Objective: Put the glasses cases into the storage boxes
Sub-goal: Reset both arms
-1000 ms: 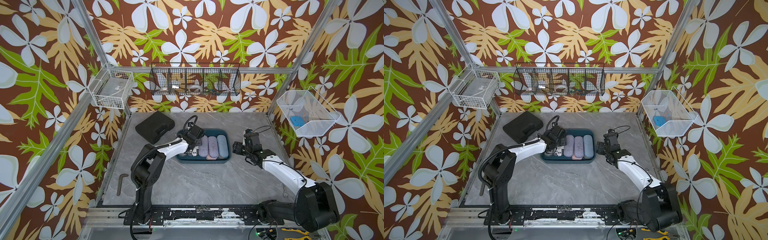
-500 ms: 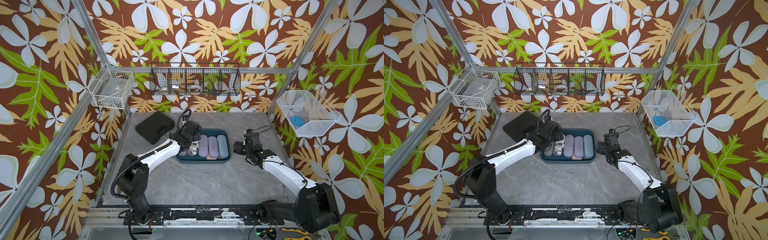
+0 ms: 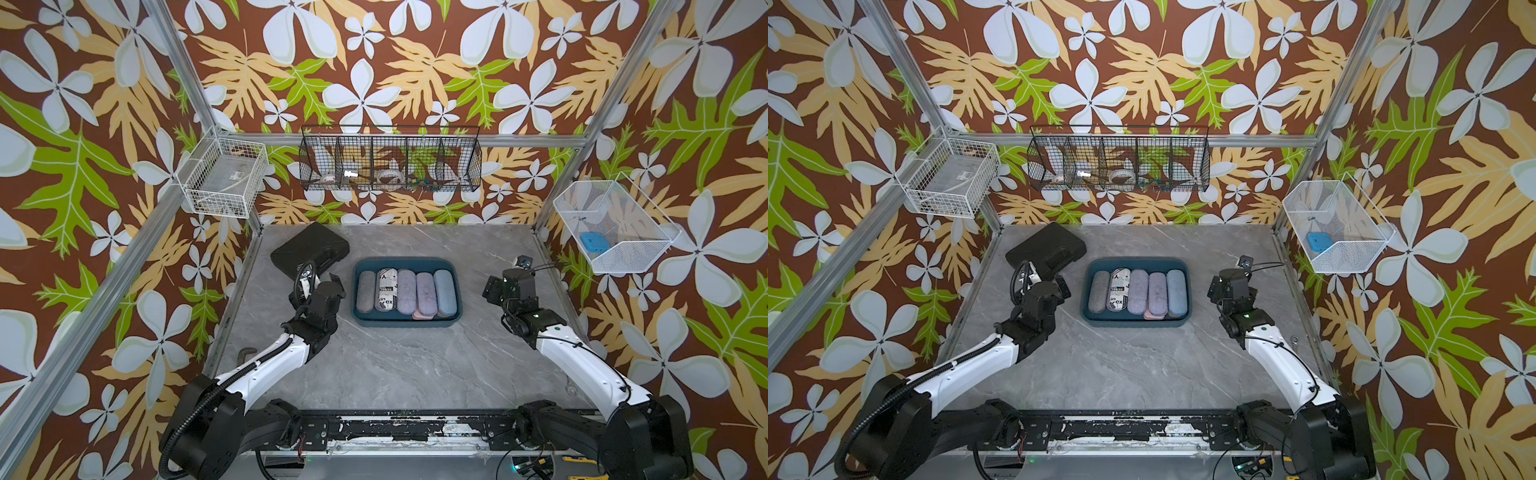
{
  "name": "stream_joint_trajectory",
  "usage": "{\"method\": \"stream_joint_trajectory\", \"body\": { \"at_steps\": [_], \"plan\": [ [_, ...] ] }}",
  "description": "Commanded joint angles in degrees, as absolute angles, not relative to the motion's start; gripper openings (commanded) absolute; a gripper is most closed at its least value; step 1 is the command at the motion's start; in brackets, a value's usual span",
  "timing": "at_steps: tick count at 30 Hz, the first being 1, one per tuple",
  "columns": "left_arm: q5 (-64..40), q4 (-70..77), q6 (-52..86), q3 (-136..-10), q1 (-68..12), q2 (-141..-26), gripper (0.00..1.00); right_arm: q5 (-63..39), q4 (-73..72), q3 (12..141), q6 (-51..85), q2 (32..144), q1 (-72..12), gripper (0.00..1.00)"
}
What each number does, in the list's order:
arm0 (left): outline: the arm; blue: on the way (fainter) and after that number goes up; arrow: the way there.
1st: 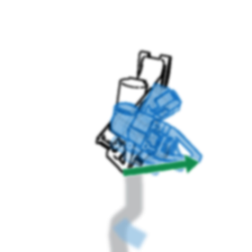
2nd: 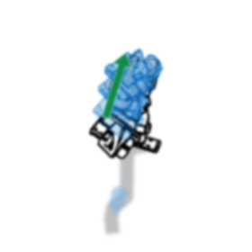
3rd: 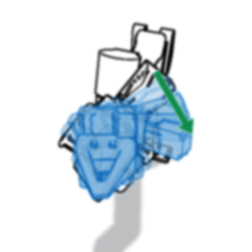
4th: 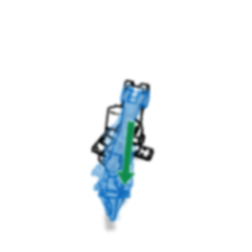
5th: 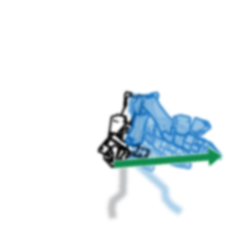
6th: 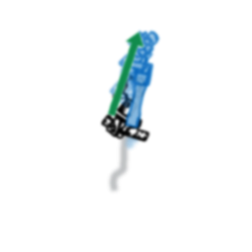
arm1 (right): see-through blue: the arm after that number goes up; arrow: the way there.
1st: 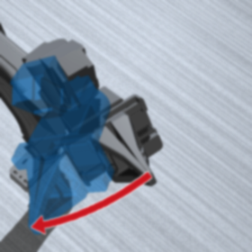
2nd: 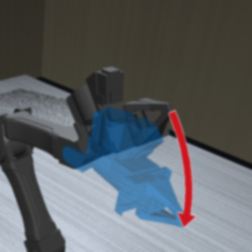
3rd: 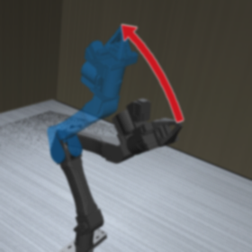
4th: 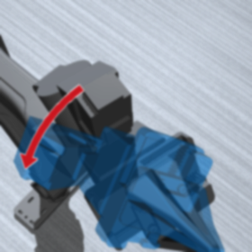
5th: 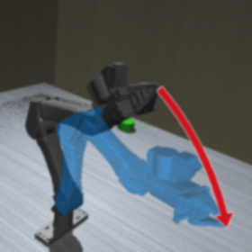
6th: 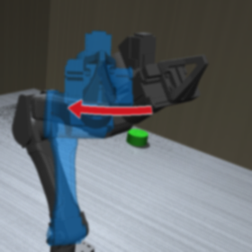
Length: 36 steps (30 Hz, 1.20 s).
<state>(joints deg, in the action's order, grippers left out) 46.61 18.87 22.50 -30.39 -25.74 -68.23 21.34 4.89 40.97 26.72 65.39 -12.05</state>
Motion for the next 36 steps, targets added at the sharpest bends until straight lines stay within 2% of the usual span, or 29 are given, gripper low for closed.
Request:
{"method": "stream_joint_trajectory", "body": {
  "at_steps": [1, 3, 11, 14, 16, 20, 23, 24, 30, 32, 33, 35, 36],
  "plan": [
    [54.3, 40.6, 10.8, -24.7, -25.2, -68.7, 1.0, 24.5, 1.6, 40.0, 25.2, 64.2, -12.1, 0.81],
    [56.2, 47.2, 7.0, -22.6, -24.3, -70.2, 1.0, 24.8, 1.4, 39.3, 24.6, 63.4, -12.1, 0.81],
    [47.6, 49.0, 3.2, -20.8, -18.3, -70.0, 1.0, 26.1, -0.3, 37.0, 23.2, 61.8, -12.0, 0.81],
    [42.3, 54.5, 2.6, -17.2, -14.6, -69.6, 1.0, 26.9, -2.1, 35.4, 22.5, 61.7, -12.0, 0.81],
    [36.3, 50.9, 4.9, -17.3, -11.5, -68.8, 1.0, 27.6, -5.0, 33.6, 21.4, 62.0, -12.0, 0.8],
    [32.7, 59.7, 6.4, -12.0, -9.1, -70.9, 1.0, 28.7, -9.1, 31.2, 21.2, 64.0, -11.7, 0.8],
    [31.2, 67.6, 4.9, -10.9, -8.8, -76.5, 1.0, 29.1, -12.3, 30.3, 20.7, 66.0, -11.6, 0.8],
    [29.8, 62.8, 5.7, -12.8, -8.5, -76.4, 1.0, 29.6, -13.7, 30.1, 19.8, 66.8, -11.6, 0.8],
    [27.1, 64.7, 6.2, -11.6, -7.5, -76.2, 1.0, 32.8, -22.9, 28.8, 14.2, 71.6, -9.3, 0.8],
    [25.0, 69.3, 5.7, -8.6, -7.5, -77.1, 1.0, 31.1, -25.2, 28.5, 12.5, 72.8, -8.0, 0.8],
    [25.8, 77.8, 4.5, -6.8, -7.5, -79.9, 1.0, 30.5, -26.0, 28.3, 11.9, 73.4, -7.5, 0.8],
    [25.5, 69.2, 6.3, -8.7, -7.4, -77.2, 1.0, 30.0, -28.2, 27.5, 10.9, 74.8, -6.6, 0.8],
    [25.4, 72.9, 6.2, -8.0, -7.0, -78.6, 1.0, 30.0, -29.4, 27.0, 10.5, 75.6, -6.2, 0.8]
  ]
}}
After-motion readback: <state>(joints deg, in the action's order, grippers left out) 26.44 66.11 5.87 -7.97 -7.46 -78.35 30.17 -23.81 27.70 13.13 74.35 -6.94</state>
